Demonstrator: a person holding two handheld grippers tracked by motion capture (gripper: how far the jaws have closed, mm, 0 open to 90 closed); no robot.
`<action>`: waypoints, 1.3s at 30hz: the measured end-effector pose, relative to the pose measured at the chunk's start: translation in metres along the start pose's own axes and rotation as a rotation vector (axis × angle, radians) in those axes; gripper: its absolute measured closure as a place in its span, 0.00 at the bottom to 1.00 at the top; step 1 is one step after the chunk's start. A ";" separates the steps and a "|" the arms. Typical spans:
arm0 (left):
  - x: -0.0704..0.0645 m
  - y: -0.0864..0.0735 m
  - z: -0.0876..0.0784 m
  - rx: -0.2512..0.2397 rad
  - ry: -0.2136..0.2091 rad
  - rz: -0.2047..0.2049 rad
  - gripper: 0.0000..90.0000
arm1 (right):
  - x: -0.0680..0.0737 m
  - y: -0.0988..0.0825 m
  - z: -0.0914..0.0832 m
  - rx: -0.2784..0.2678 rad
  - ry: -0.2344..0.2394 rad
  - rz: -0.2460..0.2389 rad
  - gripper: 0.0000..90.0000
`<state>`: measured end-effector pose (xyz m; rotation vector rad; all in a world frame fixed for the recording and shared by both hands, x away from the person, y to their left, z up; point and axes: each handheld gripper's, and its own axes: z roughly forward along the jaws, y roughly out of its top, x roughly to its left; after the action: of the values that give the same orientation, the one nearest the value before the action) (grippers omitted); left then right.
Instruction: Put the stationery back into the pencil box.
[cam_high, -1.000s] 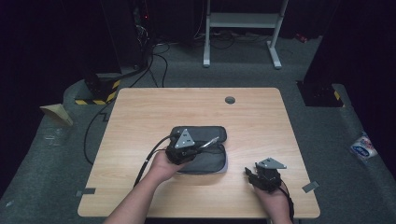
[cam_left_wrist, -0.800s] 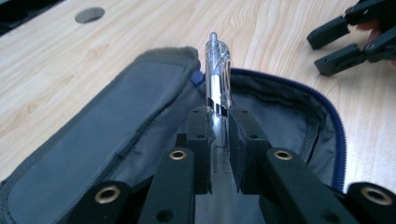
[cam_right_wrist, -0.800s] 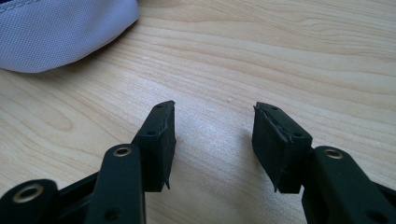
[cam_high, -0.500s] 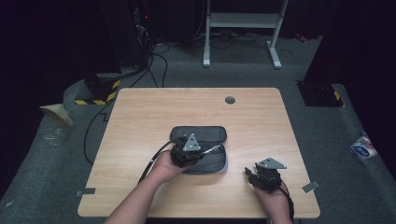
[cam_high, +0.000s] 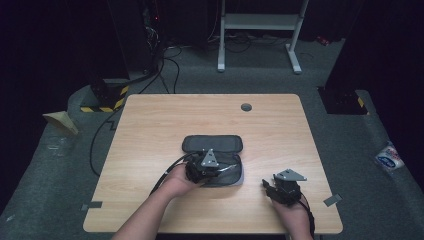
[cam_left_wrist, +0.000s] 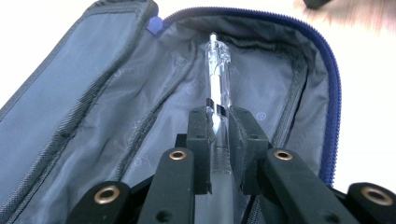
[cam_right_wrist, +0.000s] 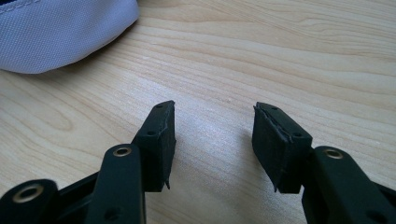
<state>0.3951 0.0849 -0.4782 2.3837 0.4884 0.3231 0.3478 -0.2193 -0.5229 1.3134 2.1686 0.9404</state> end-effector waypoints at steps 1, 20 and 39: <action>-0.001 0.000 0.000 0.004 -0.002 0.003 0.88 | 0.000 0.000 0.000 0.000 0.000 0.000 0.54; 0.008 -0.002 -0.014 -0.074 0.069 -0.111 0.82 | 0.000 0.000 0.000 0.000 0.000 0.000 0.54; 0.018 -0.011 -0.030 -0.153 0.150 -0.235 0.50 | 0.000 0.000 0.000 0.000 0.000 0.000 0.54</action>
<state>0.3984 0.1172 -0.4612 2.1380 0.7774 0.4182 0.3478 -0.2193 -0.5229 1.3134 2.1686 0.9401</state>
